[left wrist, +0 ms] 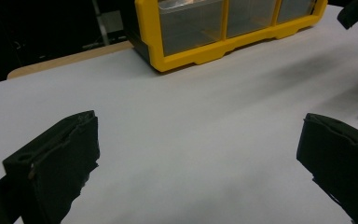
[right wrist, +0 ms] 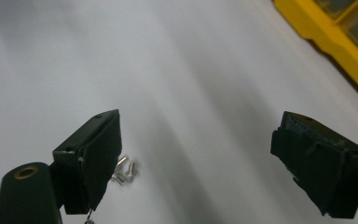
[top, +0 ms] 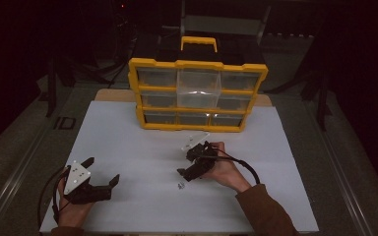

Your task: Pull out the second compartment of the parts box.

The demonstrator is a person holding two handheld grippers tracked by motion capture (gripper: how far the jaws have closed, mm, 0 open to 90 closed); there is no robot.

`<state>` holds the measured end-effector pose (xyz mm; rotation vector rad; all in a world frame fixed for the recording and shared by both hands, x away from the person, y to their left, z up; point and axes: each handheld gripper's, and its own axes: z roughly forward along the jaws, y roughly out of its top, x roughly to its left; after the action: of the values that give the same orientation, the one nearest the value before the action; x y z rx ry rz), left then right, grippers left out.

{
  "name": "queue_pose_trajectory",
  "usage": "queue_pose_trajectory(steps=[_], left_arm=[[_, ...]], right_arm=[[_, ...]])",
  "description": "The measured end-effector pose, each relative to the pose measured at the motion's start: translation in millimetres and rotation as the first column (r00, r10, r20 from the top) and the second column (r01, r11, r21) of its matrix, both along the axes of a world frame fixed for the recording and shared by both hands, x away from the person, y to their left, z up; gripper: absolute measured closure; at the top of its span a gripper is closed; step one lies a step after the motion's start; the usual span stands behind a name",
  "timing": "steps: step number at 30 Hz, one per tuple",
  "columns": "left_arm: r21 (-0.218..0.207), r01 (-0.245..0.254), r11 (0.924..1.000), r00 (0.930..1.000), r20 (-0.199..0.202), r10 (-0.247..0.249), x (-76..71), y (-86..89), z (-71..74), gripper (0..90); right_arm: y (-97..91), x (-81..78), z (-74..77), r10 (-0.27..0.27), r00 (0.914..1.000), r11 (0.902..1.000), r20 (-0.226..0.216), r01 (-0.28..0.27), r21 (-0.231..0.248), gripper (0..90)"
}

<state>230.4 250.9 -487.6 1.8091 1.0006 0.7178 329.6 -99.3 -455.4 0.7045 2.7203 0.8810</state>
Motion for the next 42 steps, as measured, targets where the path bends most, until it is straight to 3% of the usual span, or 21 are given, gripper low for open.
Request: queue_pose_trajectory(steps=[19,42], left_arm=[[0.004,0.002,1.0000,1.0000,-0.003,-0.002,0.5,-0.8,-0.2,0.0],[0.001,0.001,1.0000,1.0000,-0.001,-0.001,0.3,0.2,-0.1,0.0]], right_arm=[[9.0,-8.2,-23.3,0.024,0.9985,0.9968,-0.049,-0.027,-0.075,14.0],[15.4,-7.1,-33.8,0.031,0.9977,0.9883,-0.060,-0.040,-0.147,14.5]])
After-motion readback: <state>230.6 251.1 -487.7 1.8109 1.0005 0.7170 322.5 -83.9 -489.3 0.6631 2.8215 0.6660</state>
